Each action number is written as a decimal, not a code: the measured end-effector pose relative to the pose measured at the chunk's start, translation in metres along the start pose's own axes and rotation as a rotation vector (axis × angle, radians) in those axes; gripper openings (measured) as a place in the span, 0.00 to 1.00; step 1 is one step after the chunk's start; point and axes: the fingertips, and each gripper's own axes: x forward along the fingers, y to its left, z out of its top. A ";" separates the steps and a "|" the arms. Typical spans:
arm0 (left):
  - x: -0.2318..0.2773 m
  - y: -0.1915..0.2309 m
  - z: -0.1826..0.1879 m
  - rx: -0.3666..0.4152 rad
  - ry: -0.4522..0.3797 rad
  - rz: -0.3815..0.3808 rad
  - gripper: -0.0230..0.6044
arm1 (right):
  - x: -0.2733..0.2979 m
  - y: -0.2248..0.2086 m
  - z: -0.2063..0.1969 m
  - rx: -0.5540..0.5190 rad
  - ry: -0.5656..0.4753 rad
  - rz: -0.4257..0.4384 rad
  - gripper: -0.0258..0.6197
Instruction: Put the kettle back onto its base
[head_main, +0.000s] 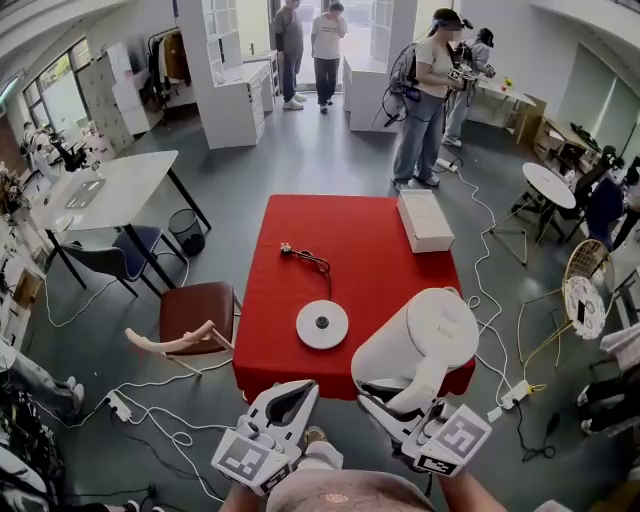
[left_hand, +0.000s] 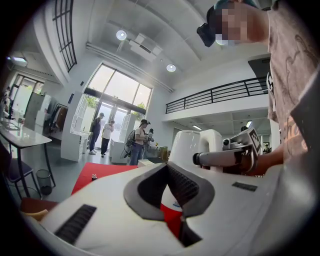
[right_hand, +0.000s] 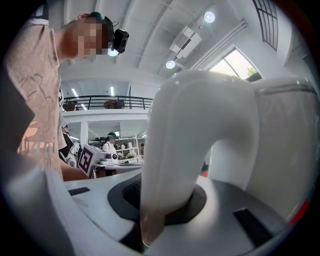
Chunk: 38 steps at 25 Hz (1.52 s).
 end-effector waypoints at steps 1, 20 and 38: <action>0.002 0.007 0.001 -0.001 0.003 -0.006 0.03 | 0.005 -0.003 0.001 0.001 0.000 -0.008 0.15; 0.054 0.047 0.006 -0.019 0.070 -0.032 0.03 | 0.042 -0.067 0.003 0.017 0.047 0.015 0.15; 0.057 0.068 0.004 -0.024 0.035 0.067 0.03 | 0.112 -0.100 -0.007 0.000 0.092 0.153 0.15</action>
